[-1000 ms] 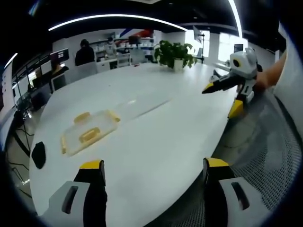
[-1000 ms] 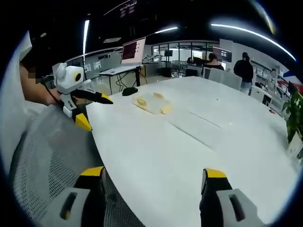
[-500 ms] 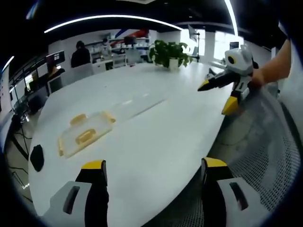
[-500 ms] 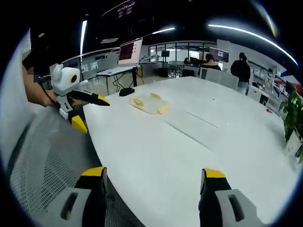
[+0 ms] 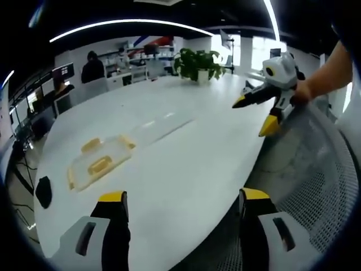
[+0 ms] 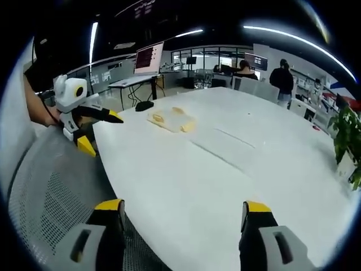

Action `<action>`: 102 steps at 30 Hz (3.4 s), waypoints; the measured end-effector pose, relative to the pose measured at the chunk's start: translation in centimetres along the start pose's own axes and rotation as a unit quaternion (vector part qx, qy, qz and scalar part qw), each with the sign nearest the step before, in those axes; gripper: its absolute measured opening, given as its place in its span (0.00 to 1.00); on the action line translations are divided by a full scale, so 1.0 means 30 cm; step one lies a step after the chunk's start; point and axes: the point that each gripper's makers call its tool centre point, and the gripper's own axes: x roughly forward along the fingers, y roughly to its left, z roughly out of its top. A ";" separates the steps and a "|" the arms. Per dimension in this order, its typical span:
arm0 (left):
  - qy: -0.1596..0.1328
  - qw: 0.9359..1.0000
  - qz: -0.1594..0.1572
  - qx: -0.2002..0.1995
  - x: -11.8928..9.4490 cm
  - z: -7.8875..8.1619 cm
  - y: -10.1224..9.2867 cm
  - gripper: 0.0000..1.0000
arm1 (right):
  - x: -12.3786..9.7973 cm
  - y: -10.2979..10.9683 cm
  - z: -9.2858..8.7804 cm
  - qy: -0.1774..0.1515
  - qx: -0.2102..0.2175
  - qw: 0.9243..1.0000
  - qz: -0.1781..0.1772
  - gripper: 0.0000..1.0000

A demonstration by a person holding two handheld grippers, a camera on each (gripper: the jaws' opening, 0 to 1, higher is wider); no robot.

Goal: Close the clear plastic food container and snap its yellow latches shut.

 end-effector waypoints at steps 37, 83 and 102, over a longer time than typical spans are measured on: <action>0.015 1.000 0.006 0.025 -0.004 0.017 0.074 0.77 | 0.032 -0.023 0.112 -0.026 -0.034 0.999 0.029 0.83; 0.030 1.000 -0.001 -0.001 0.004 -0.018 0.209 0.76 | 0.180 -0.041 0.242 -0.019 -0.073 0.995 0.071 0.76; 0.044 0.999 0.002 0.000 0.021 -0.034 0.273 0.75 | 0.242 -0.044 0.281 -0.020 -0.074 0.993 0.085 0.74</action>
